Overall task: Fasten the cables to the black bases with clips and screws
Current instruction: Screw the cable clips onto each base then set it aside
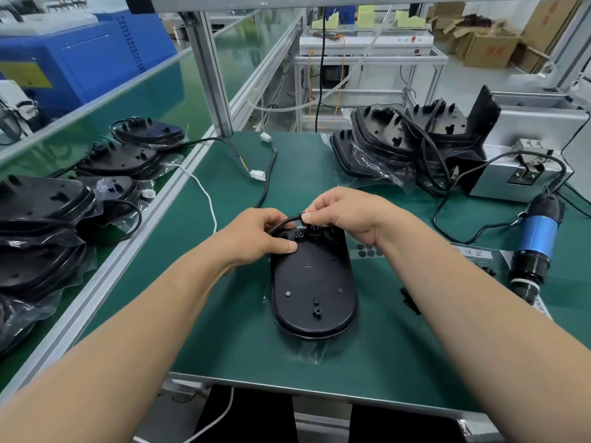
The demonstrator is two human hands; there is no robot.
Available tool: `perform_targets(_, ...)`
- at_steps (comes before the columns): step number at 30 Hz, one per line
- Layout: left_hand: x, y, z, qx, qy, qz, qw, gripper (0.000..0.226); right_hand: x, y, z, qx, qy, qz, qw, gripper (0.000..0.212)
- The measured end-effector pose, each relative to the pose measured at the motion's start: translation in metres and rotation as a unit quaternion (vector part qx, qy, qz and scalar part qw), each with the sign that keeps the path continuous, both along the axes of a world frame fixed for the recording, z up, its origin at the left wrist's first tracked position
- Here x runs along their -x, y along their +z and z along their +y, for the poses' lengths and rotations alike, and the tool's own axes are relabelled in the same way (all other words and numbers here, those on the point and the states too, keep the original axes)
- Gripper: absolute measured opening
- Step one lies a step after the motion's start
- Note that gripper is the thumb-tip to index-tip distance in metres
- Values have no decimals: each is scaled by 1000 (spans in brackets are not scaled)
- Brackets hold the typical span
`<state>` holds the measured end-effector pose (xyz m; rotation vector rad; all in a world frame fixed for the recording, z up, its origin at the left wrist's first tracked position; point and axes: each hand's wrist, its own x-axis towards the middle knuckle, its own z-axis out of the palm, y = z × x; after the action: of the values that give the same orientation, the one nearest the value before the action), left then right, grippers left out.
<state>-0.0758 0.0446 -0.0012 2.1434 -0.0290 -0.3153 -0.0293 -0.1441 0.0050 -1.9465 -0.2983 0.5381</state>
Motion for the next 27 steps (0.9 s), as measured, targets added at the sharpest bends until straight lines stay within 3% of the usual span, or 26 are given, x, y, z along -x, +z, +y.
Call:
perform_targets(4,1,-4,-4,13,20,5,1000,25,-4,6,6,-17,1,76,997,12)
perform_targets(7,2,-6,-4,29,33,-1,999,25,-1,7,8,3,18,78,997,4)
perform_targets(15,2,-9,-2,58,43,10,997,26,-1,4,13,26,-40,77,996,19)
perform_targets(27,2,-14,-1,104,65,5,992,21,-1,6,14,17,-58,149,987,20)
